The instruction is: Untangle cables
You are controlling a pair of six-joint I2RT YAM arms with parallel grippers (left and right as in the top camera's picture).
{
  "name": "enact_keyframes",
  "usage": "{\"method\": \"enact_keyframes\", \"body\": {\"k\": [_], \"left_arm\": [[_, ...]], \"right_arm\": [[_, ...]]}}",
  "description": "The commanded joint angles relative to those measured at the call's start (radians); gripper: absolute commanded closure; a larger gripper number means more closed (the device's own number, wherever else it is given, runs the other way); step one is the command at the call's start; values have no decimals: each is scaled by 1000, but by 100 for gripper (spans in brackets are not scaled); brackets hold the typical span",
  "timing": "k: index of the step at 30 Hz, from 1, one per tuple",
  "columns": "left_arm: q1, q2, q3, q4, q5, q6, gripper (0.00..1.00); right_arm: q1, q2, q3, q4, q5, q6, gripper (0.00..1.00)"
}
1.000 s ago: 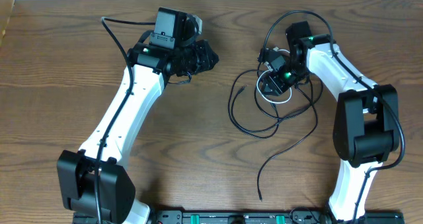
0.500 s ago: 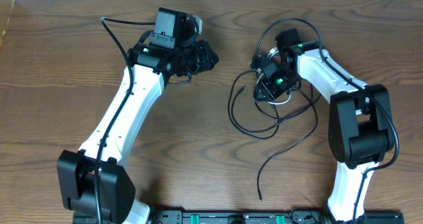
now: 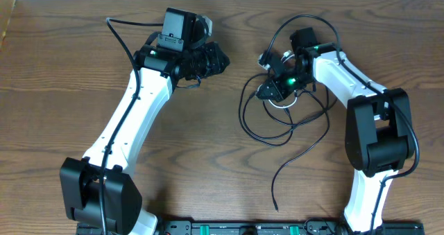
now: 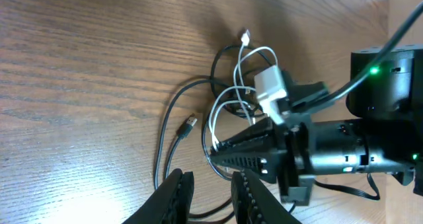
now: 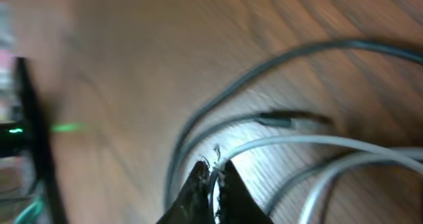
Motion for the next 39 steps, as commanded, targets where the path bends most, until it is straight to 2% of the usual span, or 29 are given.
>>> {"method": "enact_keyframes", "body": {"k": [1,9,12,17,23,27,33,39], "left_arm": [[2,-11,21,-4,-13,10,75],[2,-11,21,-11,-13,10,75],[2,-11,21,-11,-13,10,75],[2,-11,21,-11,-13,10,75],[2,-11,21,-11,-14,10,75],[2,-11,21,-10,-14,10,75],[2,-11,21,-11,-14,10,75],[2,-11,21,-18,-49,16,74]], "right_arm": [[-14,10,56,-13,-247,-3,99],[-34,-61,267,-198,-262,56,99],[-33,-127,396,-255,-164,109,99],[-31,-236,575,-253,47,264,99],[-32,-355,766,-237,311,375,99],[-32,-414,813,-198,380,407,99],[-32,-479,816,-121,383,464,99],[-32,-473,807,-195,422,467,99]]}}
